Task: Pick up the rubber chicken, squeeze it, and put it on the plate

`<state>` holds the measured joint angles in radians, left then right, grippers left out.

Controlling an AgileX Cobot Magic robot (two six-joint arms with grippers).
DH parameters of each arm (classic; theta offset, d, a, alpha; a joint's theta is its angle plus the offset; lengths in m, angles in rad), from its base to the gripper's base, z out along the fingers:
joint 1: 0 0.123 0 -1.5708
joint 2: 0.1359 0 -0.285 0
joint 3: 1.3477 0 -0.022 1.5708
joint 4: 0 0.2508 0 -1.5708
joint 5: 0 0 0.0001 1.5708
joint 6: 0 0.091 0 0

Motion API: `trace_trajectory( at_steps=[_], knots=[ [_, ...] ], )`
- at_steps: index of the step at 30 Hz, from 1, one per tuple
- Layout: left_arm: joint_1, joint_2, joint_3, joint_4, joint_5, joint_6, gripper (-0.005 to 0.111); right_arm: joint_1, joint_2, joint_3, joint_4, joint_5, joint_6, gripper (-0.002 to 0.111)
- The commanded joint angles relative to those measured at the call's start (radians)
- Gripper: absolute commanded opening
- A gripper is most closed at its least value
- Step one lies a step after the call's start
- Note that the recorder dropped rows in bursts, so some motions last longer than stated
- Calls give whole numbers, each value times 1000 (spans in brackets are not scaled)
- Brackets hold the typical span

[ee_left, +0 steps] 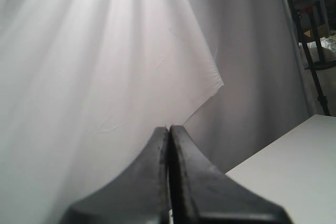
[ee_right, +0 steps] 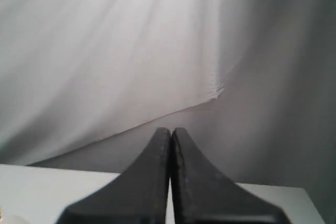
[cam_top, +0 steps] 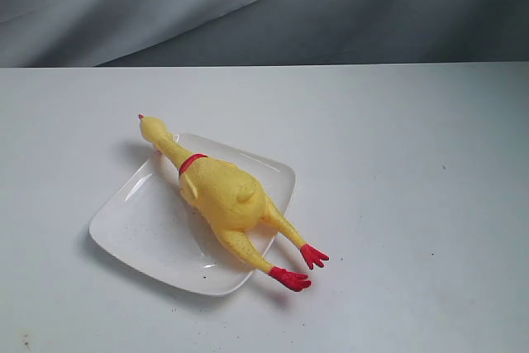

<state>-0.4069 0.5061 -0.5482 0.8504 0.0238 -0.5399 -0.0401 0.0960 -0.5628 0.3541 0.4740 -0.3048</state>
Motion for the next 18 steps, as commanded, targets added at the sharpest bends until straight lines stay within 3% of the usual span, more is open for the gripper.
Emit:
trace_trajectory(
  at_steps=[1, 11, 18],
  knots=[
    [-4, -6, -4, -5, 7, -4, 1, -21, -96, 5, -98, 8, 141, 0],
    [-4, -6, -4, -5, 7, -4, 1, -19, -96, 11, -250, 63, 202, 0],
    [-4, -6, -4, -5, 5, -4, 1, -19, -96, 219, -193, -70, 205, 0]
  ],
)
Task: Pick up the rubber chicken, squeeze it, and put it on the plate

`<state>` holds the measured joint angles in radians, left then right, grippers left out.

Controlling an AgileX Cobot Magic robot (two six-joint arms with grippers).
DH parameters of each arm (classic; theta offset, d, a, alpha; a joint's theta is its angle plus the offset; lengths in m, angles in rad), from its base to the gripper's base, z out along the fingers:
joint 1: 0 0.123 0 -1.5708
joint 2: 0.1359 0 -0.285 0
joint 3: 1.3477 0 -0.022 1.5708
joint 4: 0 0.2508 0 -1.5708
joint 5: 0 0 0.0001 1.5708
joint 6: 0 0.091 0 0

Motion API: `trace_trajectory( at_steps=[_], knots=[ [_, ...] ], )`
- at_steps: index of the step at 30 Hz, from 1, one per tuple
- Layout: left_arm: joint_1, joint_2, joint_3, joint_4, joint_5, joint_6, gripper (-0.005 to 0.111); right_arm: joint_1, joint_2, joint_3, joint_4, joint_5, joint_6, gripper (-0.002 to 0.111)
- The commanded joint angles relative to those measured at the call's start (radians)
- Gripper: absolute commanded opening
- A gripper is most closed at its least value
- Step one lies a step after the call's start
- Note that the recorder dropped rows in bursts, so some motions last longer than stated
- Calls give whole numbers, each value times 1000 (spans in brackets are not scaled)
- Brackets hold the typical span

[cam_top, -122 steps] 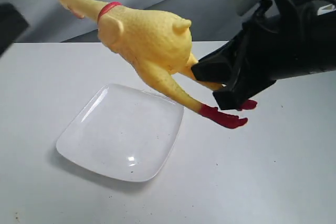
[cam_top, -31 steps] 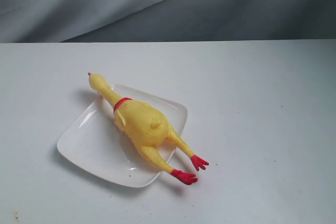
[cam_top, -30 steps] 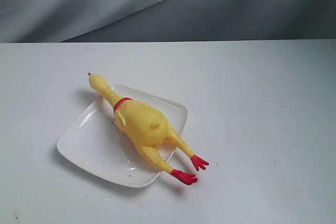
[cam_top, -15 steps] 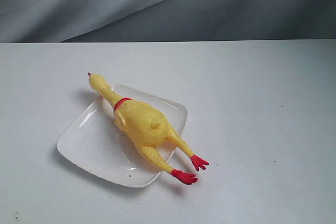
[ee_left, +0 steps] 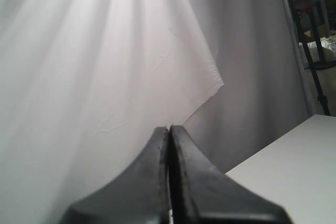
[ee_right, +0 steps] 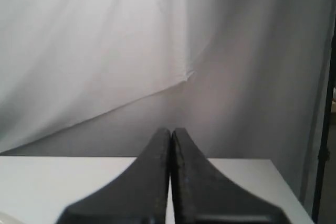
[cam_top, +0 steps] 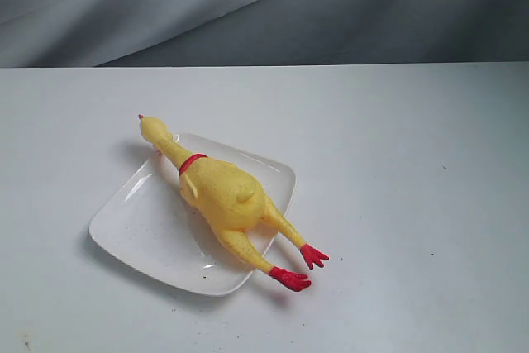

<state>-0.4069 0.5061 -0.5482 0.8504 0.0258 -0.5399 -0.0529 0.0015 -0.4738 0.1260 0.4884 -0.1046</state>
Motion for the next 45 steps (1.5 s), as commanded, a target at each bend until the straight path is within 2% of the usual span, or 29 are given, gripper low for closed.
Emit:
trace_trajectory(
  at_steps=[1, 8, 12, 18, 24, 32, 45],
  knots=[
    [-4, -6, -4, -5, 3, -4, 1, -7, -2, 162, 46, -112, 7, 0],
    [-4, -6, -4, -5, 3, -4, 1, -7, -2, 348, 29, -248, 49, 0],
    [-4, -6, -4, -5, 3, -4, 1, -7, -2, 394, -59, -265, 49, 0],
    [-4, -6, -4, -5, 3, -4, 1, -7, -2, 411, -149, -225, 53, 0],
    [-4, -6, -4, -5, 3, -4, 1, -7, -2, 474, -142, -225, 65, 0],
    [-4, -6, -4, -5, 3, -4, 1, -7, -2, 474, -132, -157, 67, 0],
    [-4, -6, -4, -5, 1, -4, 1, -7, -2, 474, -132, -154, 69, 0]
  ],
)
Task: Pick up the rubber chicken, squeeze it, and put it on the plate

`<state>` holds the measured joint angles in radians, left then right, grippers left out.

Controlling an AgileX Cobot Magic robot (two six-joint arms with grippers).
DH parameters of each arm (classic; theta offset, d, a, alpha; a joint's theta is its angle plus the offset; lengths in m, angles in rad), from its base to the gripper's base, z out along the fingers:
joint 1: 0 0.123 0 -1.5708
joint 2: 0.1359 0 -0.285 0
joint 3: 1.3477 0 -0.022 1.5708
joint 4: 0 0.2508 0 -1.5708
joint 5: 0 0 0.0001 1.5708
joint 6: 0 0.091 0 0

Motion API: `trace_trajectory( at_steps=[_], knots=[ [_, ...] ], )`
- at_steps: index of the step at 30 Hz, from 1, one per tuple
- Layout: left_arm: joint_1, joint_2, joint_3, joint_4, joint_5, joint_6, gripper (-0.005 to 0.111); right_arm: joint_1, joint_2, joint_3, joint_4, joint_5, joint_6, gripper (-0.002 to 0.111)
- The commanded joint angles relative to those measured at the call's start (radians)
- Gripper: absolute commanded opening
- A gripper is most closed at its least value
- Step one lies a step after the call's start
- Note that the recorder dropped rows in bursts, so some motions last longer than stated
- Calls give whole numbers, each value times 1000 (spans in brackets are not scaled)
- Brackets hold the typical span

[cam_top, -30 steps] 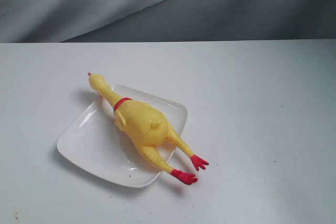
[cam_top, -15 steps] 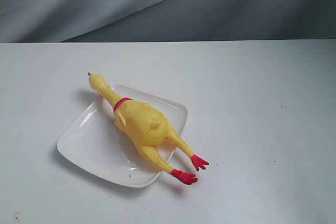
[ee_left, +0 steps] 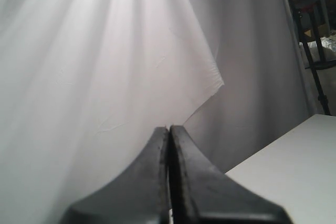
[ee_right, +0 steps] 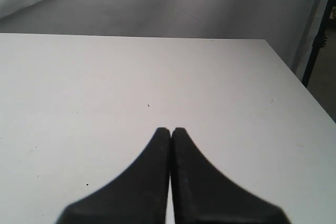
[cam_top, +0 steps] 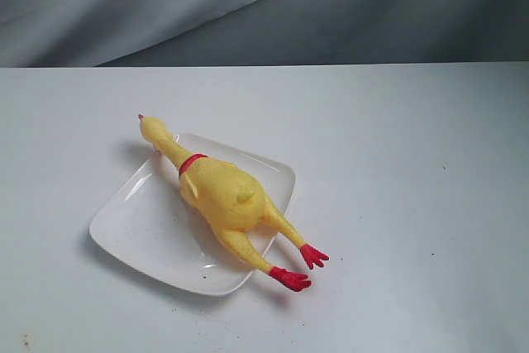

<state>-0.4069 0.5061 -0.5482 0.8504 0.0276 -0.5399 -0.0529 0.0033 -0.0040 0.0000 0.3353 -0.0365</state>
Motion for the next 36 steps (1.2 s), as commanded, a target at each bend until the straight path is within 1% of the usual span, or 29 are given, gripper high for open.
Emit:
trace_trajectory(
  at_steps=[1, 3, 5, 7, 8, 9, 13, 15, 18, 22, 26, 36],
  knots=[
    [-4, -6, -4, -5, -1, -4, 1, -7, -3, 4, -6, -1, -2, 0],
    [-4, -6, -4, -5, -1, -4, 1, -7, -3, 4, -6, -1, -2, 0],
    [13, -13, -4, -5, -1, -4, 1, -7, -3, 4, -6, -1, -2, 0],
    [70, -45, -4, -5, -3, -4, 1, -7, -3, 4, -6, -1, -2, 0],
    [103, -61, -4, -5, -3, -4, 1, -7, -3, 4, -6, -1, -2, 0],
    [158, -90, -4, -5, -3, -4, 1, -7, -3, 4, -6, -1, -2, 0],
    [341, -204, -4, -5, -3, -4, 1, -7, -3, 4, -6, -1, -2, 0],
    [419, -266, -4, -5, -3, -4, 1, -7, -3, 4, -6, -1, 2, 0],
    [492, -343, -4, -5, -3, -4, 1, -7, -3, 4, -6, -1, 2, 0],
    [548, -427, -4, -4, 1, 2, 1, -7, -3, 4, -6, -1, 2, 0],
    [577, -490, -4, -4, -1, 2, 1, -7, -3, 4, -6, -1, 2, 0],
    [582, -506, -4, -16, -17, -16, 1, -7, -3, 4, -6, -1, 0, 0]
  ],
)
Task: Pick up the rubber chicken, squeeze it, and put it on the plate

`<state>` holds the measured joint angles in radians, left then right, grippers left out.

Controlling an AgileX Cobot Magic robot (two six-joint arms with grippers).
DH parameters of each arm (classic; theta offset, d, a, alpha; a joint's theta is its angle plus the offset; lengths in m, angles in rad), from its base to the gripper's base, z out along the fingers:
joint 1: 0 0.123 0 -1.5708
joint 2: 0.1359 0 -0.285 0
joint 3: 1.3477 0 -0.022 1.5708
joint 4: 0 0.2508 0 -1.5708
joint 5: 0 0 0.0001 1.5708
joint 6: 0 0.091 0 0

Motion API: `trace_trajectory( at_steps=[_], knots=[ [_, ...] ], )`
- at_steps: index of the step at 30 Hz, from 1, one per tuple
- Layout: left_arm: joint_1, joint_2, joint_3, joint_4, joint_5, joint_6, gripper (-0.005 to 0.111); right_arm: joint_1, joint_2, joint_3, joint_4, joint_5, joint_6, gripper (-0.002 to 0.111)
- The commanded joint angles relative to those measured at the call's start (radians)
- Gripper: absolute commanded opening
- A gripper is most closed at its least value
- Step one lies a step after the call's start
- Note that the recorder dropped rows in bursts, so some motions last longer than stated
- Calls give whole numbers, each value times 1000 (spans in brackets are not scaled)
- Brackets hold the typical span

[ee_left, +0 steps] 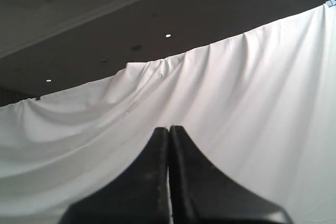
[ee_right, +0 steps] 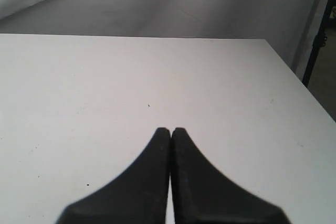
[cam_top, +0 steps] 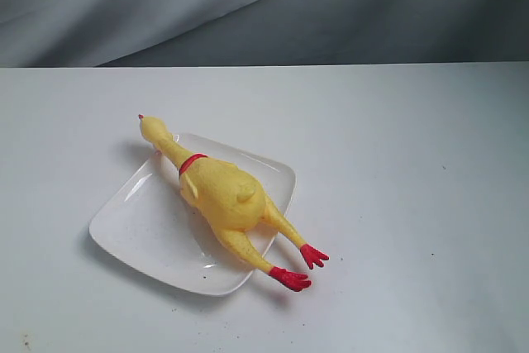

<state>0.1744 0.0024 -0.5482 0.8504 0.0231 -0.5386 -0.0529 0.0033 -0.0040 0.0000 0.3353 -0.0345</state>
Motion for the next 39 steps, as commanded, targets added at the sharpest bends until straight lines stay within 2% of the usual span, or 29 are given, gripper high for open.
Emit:
trace_trajectory(
  at_steps=[1, 14, 16, 21, 24, 33, 39],
  knots=[
    [1, -2, -4, -16, -17, -18, 1, -7, -3, 4, -6, -1, -3, 0],
    [1, -2, -2, -42, -32, -30, 1, -7, -3, 4, -6, -1, 0, 0],
    [1, -2, -2, -170, -14, 70, 1, -7, -3, 4, -6, -1, 0, 0],
    [1, -2, -2, -625, 11, 509, 1, -7, -3, 4, -6, -1, 0, 0],
    [1, -2, -2, -754, 13, 635, 1, -7, -3, 4, -6, -1, 0, 0],
    [1, -2, 1, -767, 124, 643, 1, -7, -3, 4, -6, -1, -2, 0],
    [1, -2, 96, -756, 108, 586, 1, -7, -3, 4, -6, -1, -2, 0]
  ],
)
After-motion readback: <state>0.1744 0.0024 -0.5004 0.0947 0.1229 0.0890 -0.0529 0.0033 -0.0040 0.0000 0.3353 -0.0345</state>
